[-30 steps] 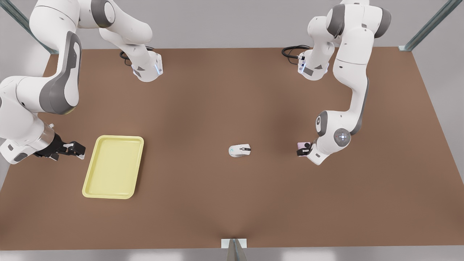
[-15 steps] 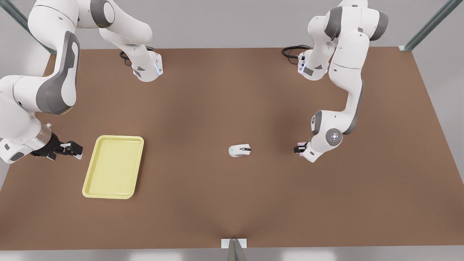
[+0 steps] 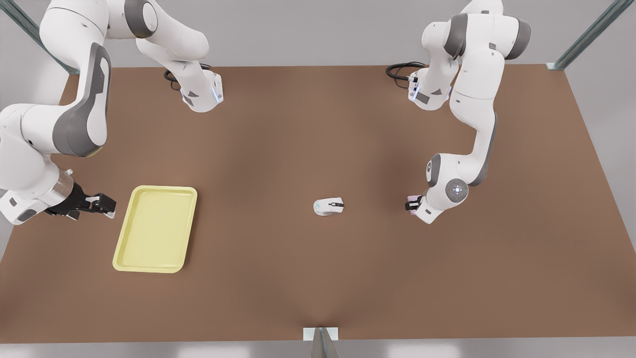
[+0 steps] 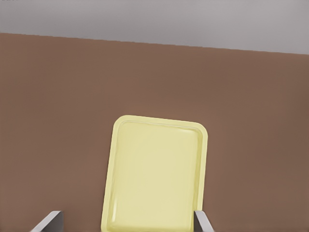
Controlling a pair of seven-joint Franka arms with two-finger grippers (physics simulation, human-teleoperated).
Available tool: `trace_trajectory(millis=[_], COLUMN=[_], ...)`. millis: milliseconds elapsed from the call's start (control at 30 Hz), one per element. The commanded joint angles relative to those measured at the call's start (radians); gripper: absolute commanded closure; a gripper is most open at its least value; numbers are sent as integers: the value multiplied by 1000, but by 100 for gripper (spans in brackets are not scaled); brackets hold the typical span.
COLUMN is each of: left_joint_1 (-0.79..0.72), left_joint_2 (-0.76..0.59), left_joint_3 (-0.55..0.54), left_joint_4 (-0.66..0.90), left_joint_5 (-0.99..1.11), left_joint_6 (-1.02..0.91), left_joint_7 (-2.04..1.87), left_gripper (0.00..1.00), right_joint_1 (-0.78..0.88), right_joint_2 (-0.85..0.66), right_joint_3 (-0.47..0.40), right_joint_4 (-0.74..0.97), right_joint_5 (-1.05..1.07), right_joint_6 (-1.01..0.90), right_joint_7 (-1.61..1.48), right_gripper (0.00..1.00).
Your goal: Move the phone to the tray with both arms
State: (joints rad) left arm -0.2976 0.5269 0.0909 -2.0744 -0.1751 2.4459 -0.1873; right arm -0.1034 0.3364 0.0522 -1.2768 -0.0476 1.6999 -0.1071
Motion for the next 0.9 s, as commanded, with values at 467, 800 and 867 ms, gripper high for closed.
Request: trace_trajectory(millis=[467, 800, 867], left_joint_1=[-439, -592, -595], left_joint_2=[137, 568, 633], left_joint_3=[-40, -66, -66], left_joint_4=[583, 1120, 1166], left_joint_5=[-26, -15, -14], left_joint_6=[-329, -153, -51], left_joint_7=[-738, -824, -824], left_gripper=[22, 22, 22], right_joint_1=[-35, -12, -10], right_joint_2=[-31, -69, -43], right_joint_3=[-5, 9, 12], right_joint_4=[-4, -29, -32], right_joint_5=[23, 15, 31], right_joint_6=[-45, -193, -203], right_joint_7=[24, 14, 12], right_gripper=[0, 0, 0])
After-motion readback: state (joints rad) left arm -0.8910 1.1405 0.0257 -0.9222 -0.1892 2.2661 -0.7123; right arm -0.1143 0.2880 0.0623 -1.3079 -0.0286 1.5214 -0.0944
